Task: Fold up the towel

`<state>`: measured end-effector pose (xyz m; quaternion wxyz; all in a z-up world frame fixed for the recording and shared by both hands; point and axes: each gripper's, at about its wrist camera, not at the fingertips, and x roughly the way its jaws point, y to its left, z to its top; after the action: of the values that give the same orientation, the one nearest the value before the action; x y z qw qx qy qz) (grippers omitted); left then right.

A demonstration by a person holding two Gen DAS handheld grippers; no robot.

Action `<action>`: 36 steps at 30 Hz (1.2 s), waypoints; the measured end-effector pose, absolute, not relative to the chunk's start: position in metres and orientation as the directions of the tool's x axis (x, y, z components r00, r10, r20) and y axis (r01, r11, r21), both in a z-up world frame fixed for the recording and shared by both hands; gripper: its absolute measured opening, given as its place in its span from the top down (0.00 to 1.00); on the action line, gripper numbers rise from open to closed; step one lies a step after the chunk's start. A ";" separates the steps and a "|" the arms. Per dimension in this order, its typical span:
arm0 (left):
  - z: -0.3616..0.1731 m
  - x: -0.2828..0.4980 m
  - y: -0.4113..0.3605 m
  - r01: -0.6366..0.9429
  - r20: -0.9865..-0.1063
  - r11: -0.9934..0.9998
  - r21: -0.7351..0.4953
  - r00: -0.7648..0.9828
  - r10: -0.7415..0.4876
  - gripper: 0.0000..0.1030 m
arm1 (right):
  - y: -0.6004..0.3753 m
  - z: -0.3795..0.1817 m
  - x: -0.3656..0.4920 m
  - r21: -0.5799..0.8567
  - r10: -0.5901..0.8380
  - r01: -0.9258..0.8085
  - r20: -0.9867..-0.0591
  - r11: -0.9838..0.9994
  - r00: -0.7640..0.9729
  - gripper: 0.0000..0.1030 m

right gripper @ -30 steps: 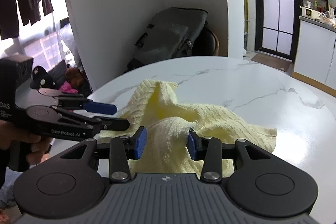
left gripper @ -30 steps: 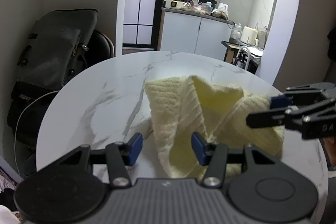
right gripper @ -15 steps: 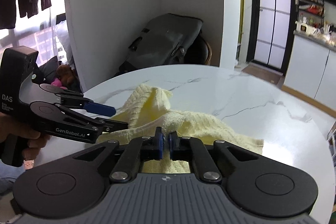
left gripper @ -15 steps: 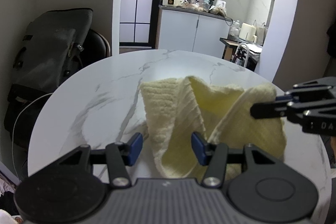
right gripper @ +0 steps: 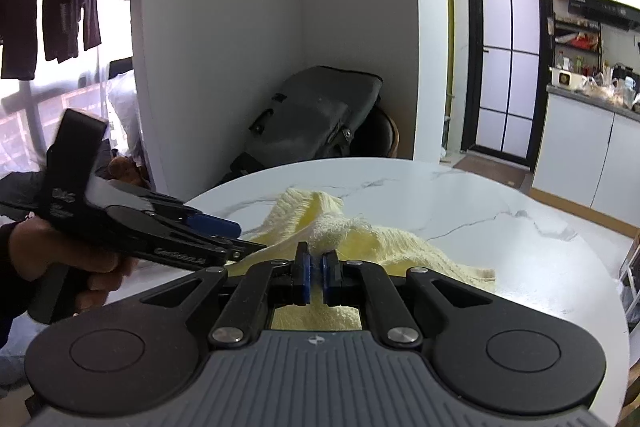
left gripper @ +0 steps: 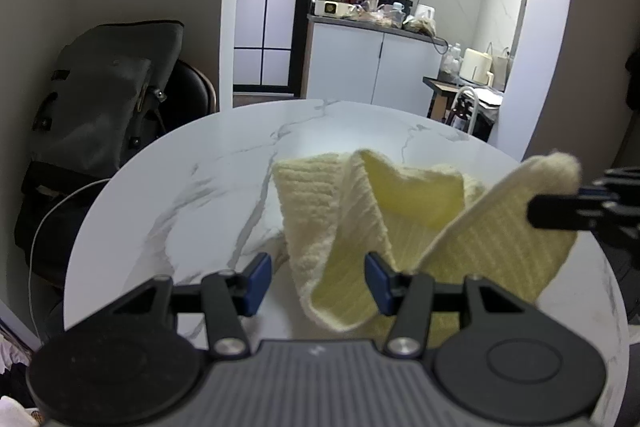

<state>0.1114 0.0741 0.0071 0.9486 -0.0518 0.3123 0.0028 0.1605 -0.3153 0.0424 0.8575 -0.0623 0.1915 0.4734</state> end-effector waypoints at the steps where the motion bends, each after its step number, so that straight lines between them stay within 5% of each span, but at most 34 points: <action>1: 0.007 0.112 0.074 -0.039 -0.595 0.995 -0.096 0.804 -0.026 0.47 | -0.319 0.045 0.157 0.069 0.787 -0.835 -0.385 0.545 0.482 0.94; 36: 0.010 0.107 0.083 -0.093 -0.590 0.991 -0.095 0.807 0.019 0.47 | -0.384 0.048 0.135 0.068 0.714 -0.759 -0.404 0.647 0.572 0.95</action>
<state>0.1074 0.0829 0.0104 0.9487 -0.0598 0.3090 0.0297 0.1355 -0.3838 0.0477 0.8848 -0.0564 0.2016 0.4163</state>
